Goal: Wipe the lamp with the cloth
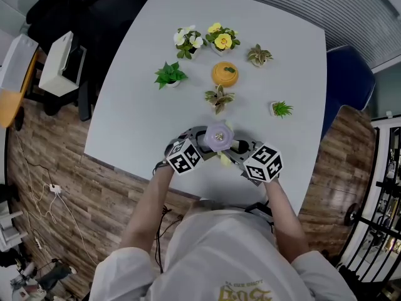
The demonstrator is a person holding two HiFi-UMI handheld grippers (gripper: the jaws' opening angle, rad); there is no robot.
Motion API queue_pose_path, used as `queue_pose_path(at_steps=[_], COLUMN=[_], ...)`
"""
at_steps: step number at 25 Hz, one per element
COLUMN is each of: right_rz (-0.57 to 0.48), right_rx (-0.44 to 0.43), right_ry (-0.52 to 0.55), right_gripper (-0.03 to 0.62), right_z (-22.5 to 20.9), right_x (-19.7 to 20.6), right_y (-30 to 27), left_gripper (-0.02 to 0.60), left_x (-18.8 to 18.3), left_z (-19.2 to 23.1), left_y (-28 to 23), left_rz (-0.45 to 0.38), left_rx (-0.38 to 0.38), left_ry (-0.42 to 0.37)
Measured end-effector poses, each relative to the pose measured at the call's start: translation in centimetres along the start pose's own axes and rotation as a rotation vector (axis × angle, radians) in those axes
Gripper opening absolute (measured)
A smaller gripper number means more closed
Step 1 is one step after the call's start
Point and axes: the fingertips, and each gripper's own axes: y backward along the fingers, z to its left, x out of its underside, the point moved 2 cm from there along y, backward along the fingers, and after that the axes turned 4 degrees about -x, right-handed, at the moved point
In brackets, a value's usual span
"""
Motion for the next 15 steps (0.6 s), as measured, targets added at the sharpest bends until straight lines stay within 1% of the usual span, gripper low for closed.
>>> queue_pose_path(at_steps=[3, 8, 12, 15], right_rz=[0.006, 0.063, 0.101, 0.101], right_rx=[0.012, 0.055, 0.112, 0.122], right_ry=[-0.004, -0.009, -0.043, -0.07], right_gripper=[0.046, 0.046, 0.046, 0.046], right_z=[-0.5, -1.9, -3.3, -3.9], right_x=[0.3, 1.3, 2.1, 2.3], right_y=[-0.3, -0.9, -1.4, -1.6], left_gripper=[0.307, 0.307, 0.307, 0.307], left_x=[0.1, 0.1, 0.0, 0.0], left_z=[0.0, 0.0, 0.0, 0.0], left_y=[-0.1, -0.2, -0.1, -0.1], left_rz=[0.0, 0.0, -0.001, -0.002], left_rx=[-0.001, -0.004, -0.004, -0.005], left_ry=[0.0, -0.003, -0.005, -0.006])
